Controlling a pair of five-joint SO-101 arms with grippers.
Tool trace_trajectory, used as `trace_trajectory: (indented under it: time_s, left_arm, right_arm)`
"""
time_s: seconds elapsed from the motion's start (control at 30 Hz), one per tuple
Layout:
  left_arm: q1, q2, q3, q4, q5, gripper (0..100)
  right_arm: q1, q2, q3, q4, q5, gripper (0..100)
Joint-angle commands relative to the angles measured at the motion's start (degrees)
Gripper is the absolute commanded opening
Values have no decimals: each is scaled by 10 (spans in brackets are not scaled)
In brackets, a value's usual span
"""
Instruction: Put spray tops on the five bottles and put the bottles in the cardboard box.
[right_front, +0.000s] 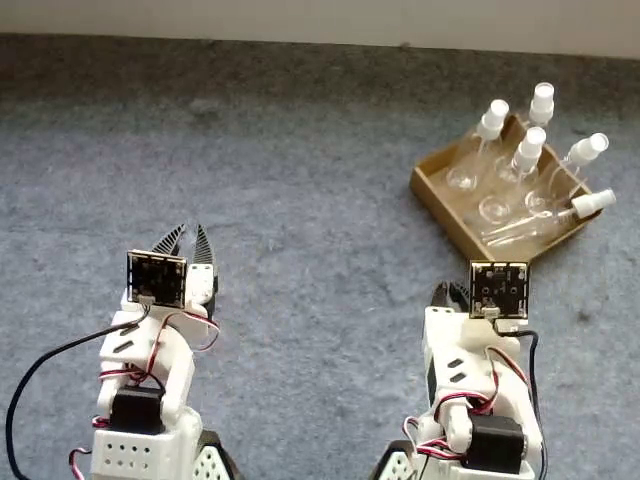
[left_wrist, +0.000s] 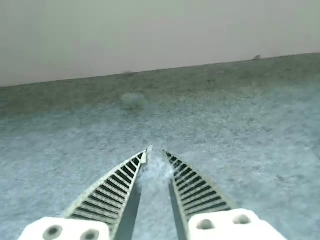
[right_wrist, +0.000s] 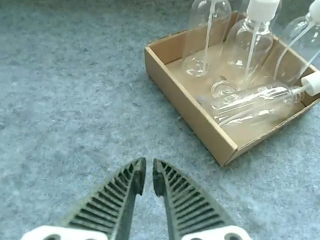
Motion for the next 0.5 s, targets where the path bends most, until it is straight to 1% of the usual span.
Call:
trace_trajectory:
  time_s: [0.0,0.07,0.13,0.3,0.37,0.47]
  left_arm:
    - [-25,-5,17,0,-75,5]
    - [-23,-4,36,-1,-77,5]
    - [-23,-5,29,-2,-78,5]
    - [-24,-5,-70,4,-77,5]
    - [-28,-5,-113,32,-77,5]
    - [-28,-5,-180,99,-77,5]
  right_arm:
    - [-9,-4,-3,3,3,5]
    - [-9,-4,-3,3,3,5]
    - [-9,-4,-3,3,3,5]
    - [-9,-4,-3,3,3,5]
    - [-9,-4,-3,3,3,5]
    - [-9,-4,-3,7,3,5]
